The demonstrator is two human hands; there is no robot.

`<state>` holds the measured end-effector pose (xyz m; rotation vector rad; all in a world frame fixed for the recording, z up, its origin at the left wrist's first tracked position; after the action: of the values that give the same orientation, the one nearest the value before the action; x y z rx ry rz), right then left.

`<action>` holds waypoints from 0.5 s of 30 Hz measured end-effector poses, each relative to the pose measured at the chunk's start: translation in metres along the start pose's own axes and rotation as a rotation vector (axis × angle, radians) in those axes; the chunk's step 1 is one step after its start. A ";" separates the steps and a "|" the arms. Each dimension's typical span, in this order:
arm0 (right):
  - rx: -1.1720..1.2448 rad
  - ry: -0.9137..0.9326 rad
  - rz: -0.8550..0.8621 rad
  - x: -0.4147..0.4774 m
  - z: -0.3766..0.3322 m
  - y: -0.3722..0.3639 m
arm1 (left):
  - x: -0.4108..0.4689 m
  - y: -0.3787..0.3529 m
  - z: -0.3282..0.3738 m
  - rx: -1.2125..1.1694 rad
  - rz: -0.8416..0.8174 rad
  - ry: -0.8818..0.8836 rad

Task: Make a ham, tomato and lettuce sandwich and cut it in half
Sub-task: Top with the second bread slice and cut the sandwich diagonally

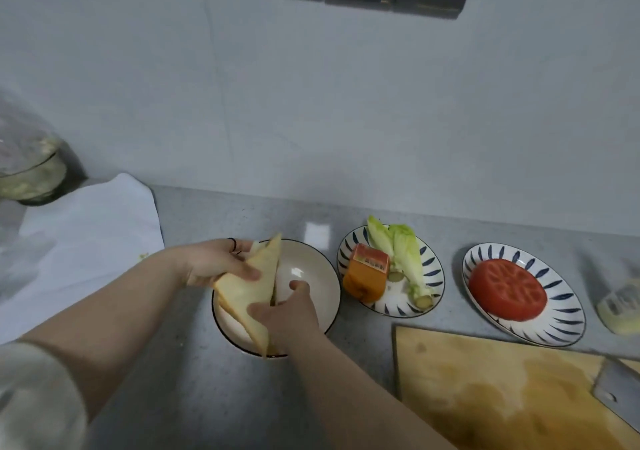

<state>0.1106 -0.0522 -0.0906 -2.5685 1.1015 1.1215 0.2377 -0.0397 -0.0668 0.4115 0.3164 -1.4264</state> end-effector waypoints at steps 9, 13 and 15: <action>-0.173 -0.005 0.063 0.008 -0.004 0.002 | 0.021 0.008 0.010 0.659 0.064 -0.011; -0.322 0.053 0.124 0.006 -0.011 0.001 | 0.020 0.011 0.019 0.771 0.197 -0.130; -0.405 0.087 0.164 0.004 -0.014 0.003 | 0.017 0.011 0.018 0.785 0.269 -0.179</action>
<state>0.1181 -0.0621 -0.0828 -2.8963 1.2336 1.4118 0.2504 -0.0621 -0.0580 0.9157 -0.4543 -1.2656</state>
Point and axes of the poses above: each hand's wrist, its own x-axis towards the middle knuckle, its own y-axis out of the back of the hand, z = x × y, the point moved 7 cm from there along x, towards the middle knuckle, and after that the axes turned 10 degrees about -y, right-handed, at the moved point
